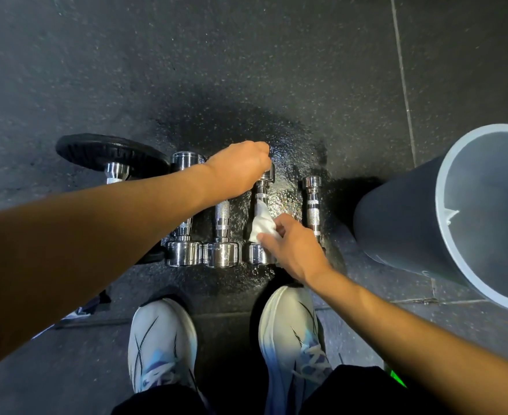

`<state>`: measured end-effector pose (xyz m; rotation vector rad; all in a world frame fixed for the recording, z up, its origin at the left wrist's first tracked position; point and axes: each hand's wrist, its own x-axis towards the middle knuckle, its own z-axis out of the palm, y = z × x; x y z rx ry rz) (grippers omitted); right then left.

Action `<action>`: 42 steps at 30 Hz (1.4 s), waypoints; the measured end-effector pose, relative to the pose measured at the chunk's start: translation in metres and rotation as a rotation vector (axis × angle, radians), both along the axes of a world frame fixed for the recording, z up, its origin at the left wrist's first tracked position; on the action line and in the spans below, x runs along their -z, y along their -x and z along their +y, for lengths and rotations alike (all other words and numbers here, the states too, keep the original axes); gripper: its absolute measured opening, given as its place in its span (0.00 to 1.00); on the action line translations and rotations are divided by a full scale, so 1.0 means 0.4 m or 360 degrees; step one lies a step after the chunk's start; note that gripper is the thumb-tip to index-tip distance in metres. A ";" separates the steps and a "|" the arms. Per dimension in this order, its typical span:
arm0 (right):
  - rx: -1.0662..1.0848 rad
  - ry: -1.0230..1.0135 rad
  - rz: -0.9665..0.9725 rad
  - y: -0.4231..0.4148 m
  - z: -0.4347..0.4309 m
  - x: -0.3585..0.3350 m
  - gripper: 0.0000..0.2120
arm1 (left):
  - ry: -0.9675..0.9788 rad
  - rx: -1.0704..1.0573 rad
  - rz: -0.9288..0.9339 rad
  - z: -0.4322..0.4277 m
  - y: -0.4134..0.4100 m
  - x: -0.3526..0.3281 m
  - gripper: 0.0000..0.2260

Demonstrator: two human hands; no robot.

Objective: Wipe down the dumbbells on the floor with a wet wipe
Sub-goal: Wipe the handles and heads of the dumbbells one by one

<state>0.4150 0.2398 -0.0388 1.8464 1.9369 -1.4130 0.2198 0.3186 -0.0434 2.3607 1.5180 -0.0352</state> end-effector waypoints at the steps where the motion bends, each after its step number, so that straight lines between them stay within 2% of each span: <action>1: 0.0008 0.0049 -0.0032 -0.007 0.001 -0.001 0.13 | 0.0001 -0.0004 -0.0004 0.001 0.000 -0.001 0.08; 3: -0.0061 0.0047 -0.0068 -0.022 -0.008 -0.008 0.15 | 0.0012 -0.0002 -0.0018 0.000 -0.001 -0.001 0.09; 6: -0.0285 -0.0005 0.0039 -0.031 -0.039 -0.037 0.12 | 0.0028 0.0009 -0.0015 0.001 -0.004 -0.008 0.08; 8: -0.0400 0.0033 0.0104 -0.037 -0.061 -0.037 0.23 | 0.0035 0.0009 -0.0010 0.001 -0.004 -0.010 0.07; 9: -0.0422 -0.0019 0.0129 -0.038 -0.070 -0.036 0.21 | 0.0042 0.0003 -0.0015 0.003 -0.001 -0.010 0.08; 12: -0.0578 -0.0574 0.0224 -0.041 -0.099 -0.017 0.10 | 0.0062 -0.0002 -0.0020 0.003 0.004 -0.010 0.08; 14: -0.0738 -0.0773 0.0051 -0.030 -0.116 0.002 0.10 | 0.0063 0.0004 -0.0029 0.001 0.001 -0.012 0.07; 16: -0.0867 -0.0808 -0.0187 -0.009 -0.125 0.027 0.15 | 0.0067 -0.0003 0.0023 0.000 -0.004 -0.015 0.07; 18: -0.0970 -0.0855 -0.0336 0.004 -0.120 0.052 0.15 | 0.0071 -0.0020 0.0080 0.000 -0.010 -0.020 0.08; 19: -0.0921 -0.0823 -0.0347 0.007 -0.113 0.059 0.15 | 0.0077 -0.0035 0.0077 0.000 -0.014 -0.022 0.08; 20: -0.0730 -0.0711 -0.0271 0.007 -0.107 0.058 0.15 | 0.0082 -0.0051 0.0070 0.000 -0.017 -0.023 0.08; 23: 0.0077 -0.0268 0.0160 -0.004 -0.104 0.045 0.18 | 0.0065 -0.0053 0.0062 0.001 -0.014 -0.015 0.09; 25: 0.0424 -0.0113 0.0326 -0.019 -0.104 0.040 0.19 | 0.0059 -0.0072 0.0055 0.002 -0.008 -0.009 0.09; 28: 0.0794 0.0135 0.0369 -0.047 -0.085 0.035 0.16 | 0.0086 -0.0082 0.0025 0.003 -0.009 -0.011 0.08; 34: 0.0491 0.0061 0.0041 -0.048 -0.061 0.027 0.01 | 0.0065 -0.0089 0.0010 0.004 -0.012 -0.008 0.08; 36: 0.0328 0.0064 -0.0017 -0.039 -0.071 0.026 0.04 | 0.0074 -0.0091 0.0008 0.003 -0.013 -0.010 0.08; 40: 0.0349 -0.0048 0.0164 -0.040 -0.086 -0.010 0.07 | 0.0071 -0.0111 -0.0014 0.003 -0.011 -0.011 0.08; 42: 0.0125 -0.0280 0.0246 -0.033 -0.106 -0.029 0.05 | 0.0067 -0.0102 -0.0015 0.005 -0.011 -0.009 0.08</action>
